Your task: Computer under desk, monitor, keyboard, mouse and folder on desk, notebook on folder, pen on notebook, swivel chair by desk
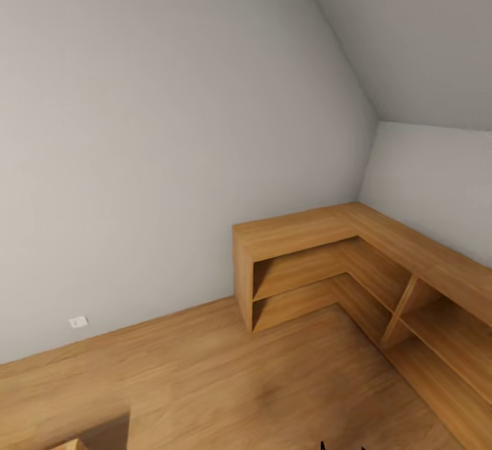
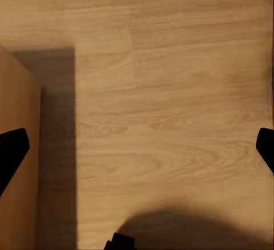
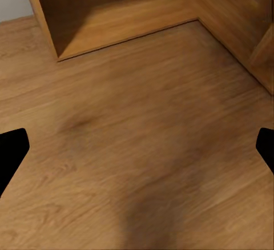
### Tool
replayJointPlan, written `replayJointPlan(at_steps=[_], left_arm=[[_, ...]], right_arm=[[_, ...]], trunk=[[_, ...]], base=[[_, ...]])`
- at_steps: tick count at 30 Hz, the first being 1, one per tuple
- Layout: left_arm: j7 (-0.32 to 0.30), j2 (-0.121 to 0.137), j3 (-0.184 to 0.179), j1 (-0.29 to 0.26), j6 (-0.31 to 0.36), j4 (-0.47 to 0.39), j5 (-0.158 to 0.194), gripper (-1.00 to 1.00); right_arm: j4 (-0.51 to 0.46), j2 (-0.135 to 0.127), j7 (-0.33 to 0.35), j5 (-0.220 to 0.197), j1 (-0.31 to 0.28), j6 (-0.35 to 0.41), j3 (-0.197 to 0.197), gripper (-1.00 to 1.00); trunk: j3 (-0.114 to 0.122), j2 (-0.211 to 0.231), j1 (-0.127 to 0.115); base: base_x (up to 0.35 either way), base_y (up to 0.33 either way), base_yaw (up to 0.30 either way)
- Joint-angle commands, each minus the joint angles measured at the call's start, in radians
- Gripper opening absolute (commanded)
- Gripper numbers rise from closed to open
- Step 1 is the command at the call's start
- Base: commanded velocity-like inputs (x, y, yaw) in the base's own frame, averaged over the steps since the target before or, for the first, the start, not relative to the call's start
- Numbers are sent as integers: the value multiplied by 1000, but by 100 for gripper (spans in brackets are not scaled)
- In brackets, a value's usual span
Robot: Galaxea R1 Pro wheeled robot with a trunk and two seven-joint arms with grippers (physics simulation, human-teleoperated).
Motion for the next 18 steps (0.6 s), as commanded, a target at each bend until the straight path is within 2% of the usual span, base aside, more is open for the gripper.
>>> replayJointPlan(at_steps=[1,11,18], left_arm=[[6,0,-9,0,-3,0,5,100],[5,0,-10,-1,4,1,5,100],[5,0,-9,-1,4,1,5,100]], right_arm=[[1,0,-7,-1,-1,-1,8,100],[2,0,-3,0,-1,-1,8,100],[2,0,-2,-1,-1,0,8,100]], trunk=[[-1,-1,1],[0,-1,1],[2,-1,1]], base=[[321,127,-277],[300,88,-284],[94,14,-287]])
